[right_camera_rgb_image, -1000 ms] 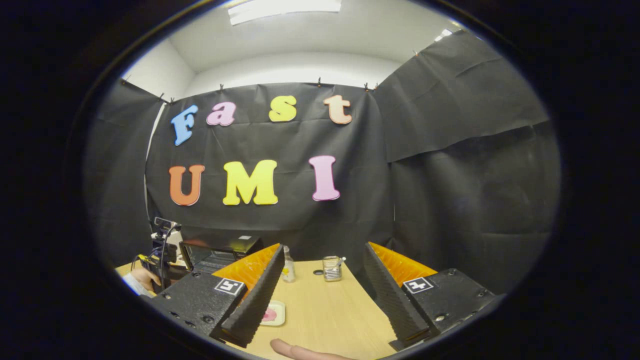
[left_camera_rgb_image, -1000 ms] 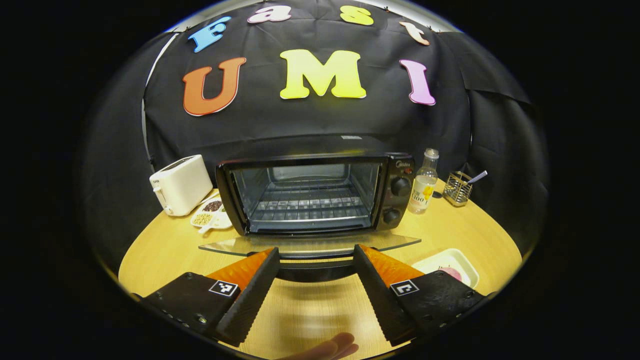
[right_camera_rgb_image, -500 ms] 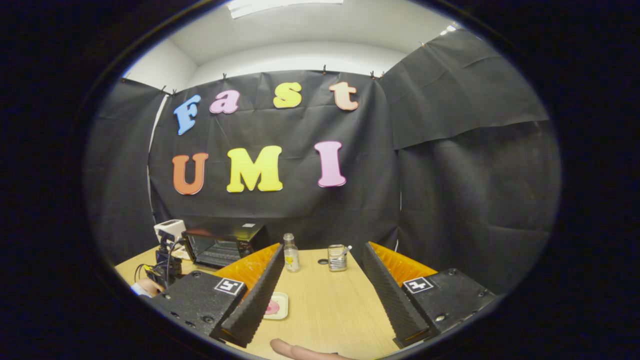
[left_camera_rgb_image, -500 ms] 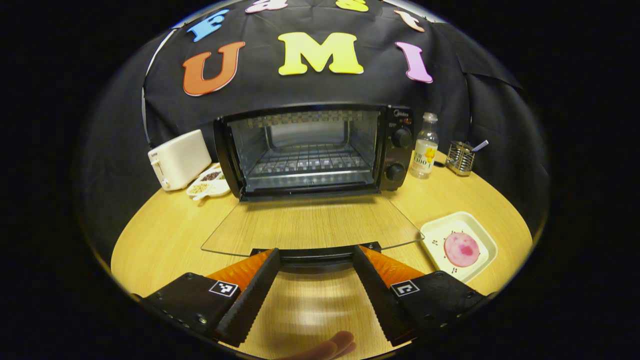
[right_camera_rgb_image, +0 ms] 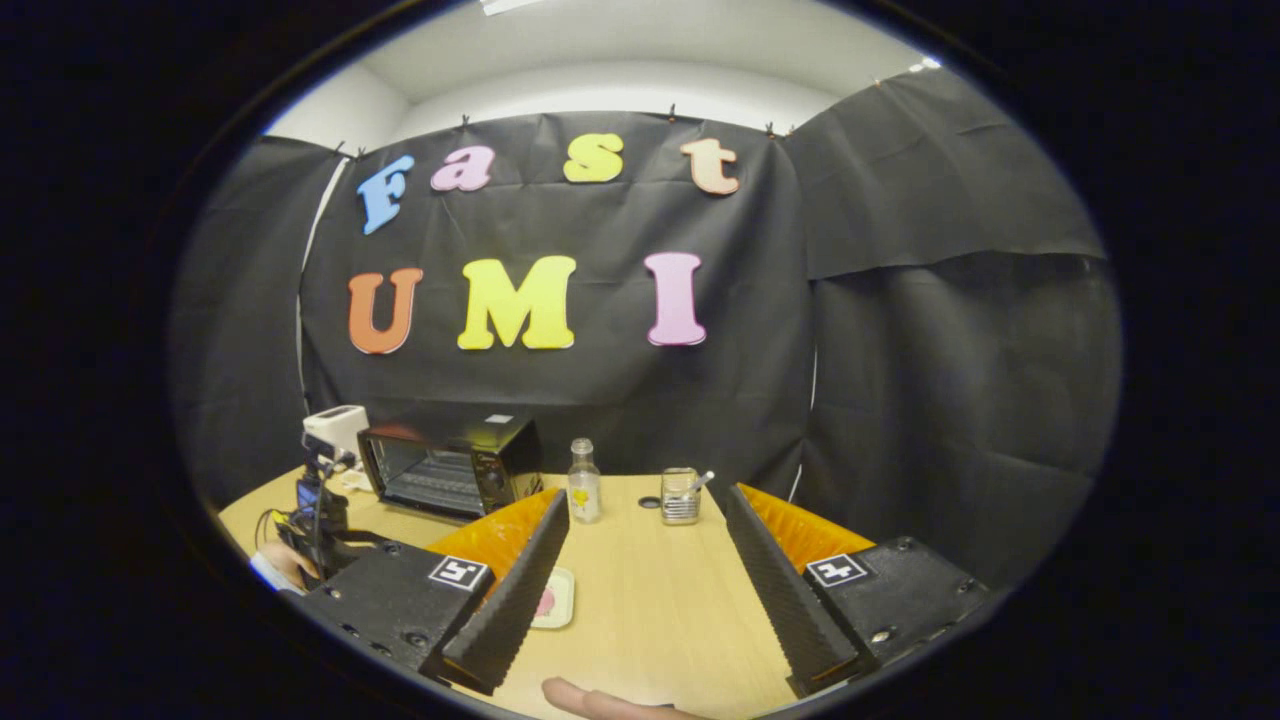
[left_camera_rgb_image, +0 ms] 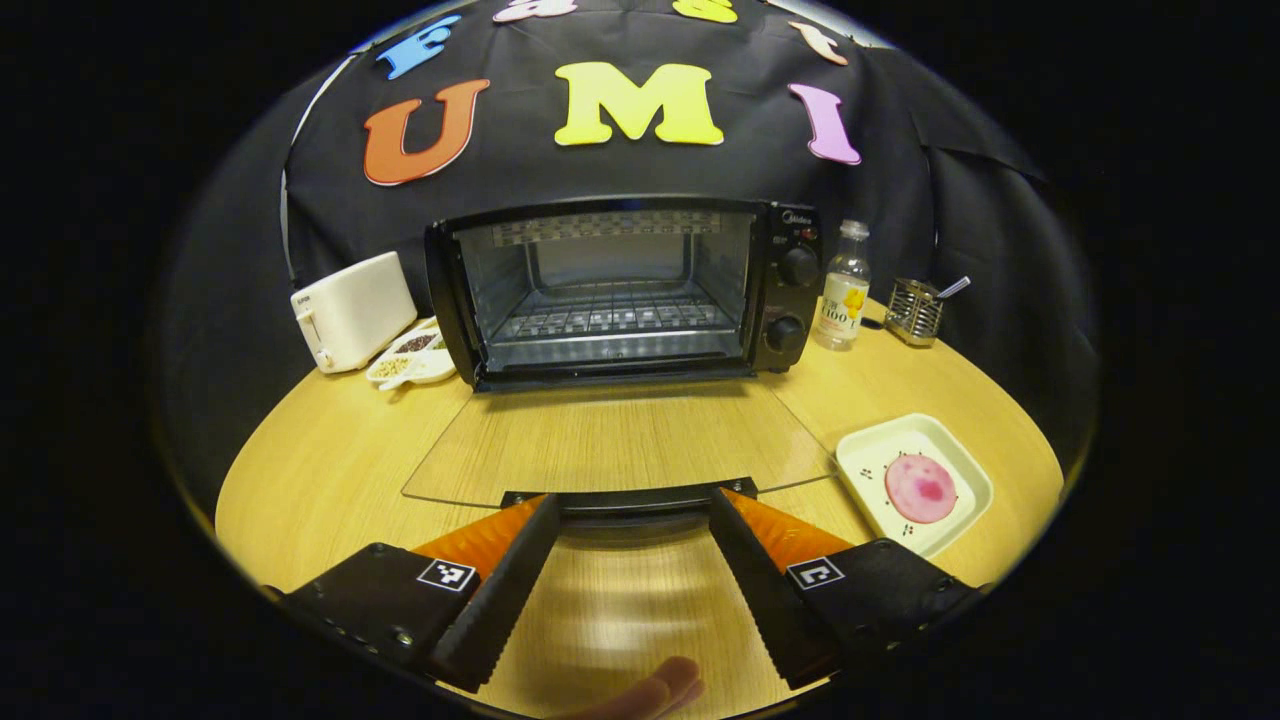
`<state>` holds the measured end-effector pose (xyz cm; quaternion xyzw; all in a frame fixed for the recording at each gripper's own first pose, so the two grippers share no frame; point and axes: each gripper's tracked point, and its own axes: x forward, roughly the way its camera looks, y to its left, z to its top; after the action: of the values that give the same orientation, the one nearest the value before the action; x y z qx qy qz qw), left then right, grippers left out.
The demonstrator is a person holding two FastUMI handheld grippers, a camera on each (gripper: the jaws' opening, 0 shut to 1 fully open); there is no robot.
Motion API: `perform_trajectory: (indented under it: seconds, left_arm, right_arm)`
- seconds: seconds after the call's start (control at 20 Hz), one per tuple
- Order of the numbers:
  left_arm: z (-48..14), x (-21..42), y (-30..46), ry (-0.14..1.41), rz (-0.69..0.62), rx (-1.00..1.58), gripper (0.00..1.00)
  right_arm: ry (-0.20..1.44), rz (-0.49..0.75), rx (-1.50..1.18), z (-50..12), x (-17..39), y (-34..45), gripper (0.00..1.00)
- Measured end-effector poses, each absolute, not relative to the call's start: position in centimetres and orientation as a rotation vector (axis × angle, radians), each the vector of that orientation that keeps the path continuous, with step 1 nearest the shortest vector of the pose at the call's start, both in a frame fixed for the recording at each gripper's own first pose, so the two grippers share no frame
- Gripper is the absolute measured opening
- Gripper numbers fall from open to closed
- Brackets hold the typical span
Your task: Open the electric oven with the left hand, put the food in, and close the electric oven.
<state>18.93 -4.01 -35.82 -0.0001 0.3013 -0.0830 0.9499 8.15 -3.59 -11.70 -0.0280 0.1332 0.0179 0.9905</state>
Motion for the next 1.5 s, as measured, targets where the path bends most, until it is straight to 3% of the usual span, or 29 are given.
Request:
perform_trajectory:
  seconds: [0.05, 0.1, 0.4, 0.45, 0.8, 0.85, 1.0, 1.2, 1.3, 1.35, 1.4, 1.45, 1.5]
  left_arm:
    - [-34.5, 18.6, -3.9, 0.58, -0.168, 0.008, 0.97]
    - [-33.1, 18.3, -3.8, 0.545, -0.162, 0.011, 0.97]
    - [-23.4, 14.4, -3.5, 0.372, -0.121, -0.039, 0.96]
    - [-21.6, 13.6, -3.5, 0.333, -0.112, -0.039, 0.96]
    - [-12.0, 7.4, -2.2, 0.115, -0.063, -0.05, 0.96]
    - [-11.3, 6.4, -2.3, 0.1, -0.072, -0.074, 0.96]
    - [-9.6, 4.3, -1.1, 0.07, -0.073, -0.086, 0.96]
    - [-8.7, 2.7, -0.1, 0.07, -0.05, -0.066, 0.96]
    - [-8.5, 2.5, -0.1, 0.069, -0.05, -0.055, 0.96]
    - [-8.5, 2.4, -0.2, 0.07, -0.053, -0.049, 0.96]
    - [-8.5, 2.2, -0.3, 0.074, -0.053, -0.044, 0.96]
    - [-8.5, 2.2, -0.4, 0.075, -0.055, -0.036, 0.96]
    - [-8.4, 2.1, -0.3, 0.076, -0.053, -0.028, 0.96]
  right_arm:
    - [0.295, 0.046, -0.07, -12.5, 8.7, -3.3, 1.0]
    - [0.328, 0.049, -0.073, -13.3, 9.3, -3.2, 0.96]
    - [0.544, 0.117, -0.156, -19.5, 13.7, -1.1, 0.96]
    - [0.593, 0.119, -0.153, -21.0, 14.4, -0.9, 1.0]
    - [1.049, 0.178, -0.021, -31.9, 15.7, 2.1, 1.0]
    - [1.095, 0.18, 0.0, -33.3, 16.0, 2.5, 0.92]
    - [1.209, 0.204, 0.055, -36.6, 16.8, 3.4, 0.86]
    - [1.34, 0.238, 0.142, -39.7, 17.3, 5.4, 0.71]
    - [1.408, 0.269, 0.209, -40.7, 17.5, 6.2, 0.47]
    - [1.426, 0.27, 0.253, -41.1, 17.8, 6.3, 0.27]
    - [1.47, 0.284, 0.272, -41.7, 17.4, 6.3, 0.22]
    - [1.504, 0.294, 0.286, -42.4, 17.1, 6.1, 0.02]
    - [1.525, 0.329, 0.317, -42.3, 16.8, 6.6, 0.07]
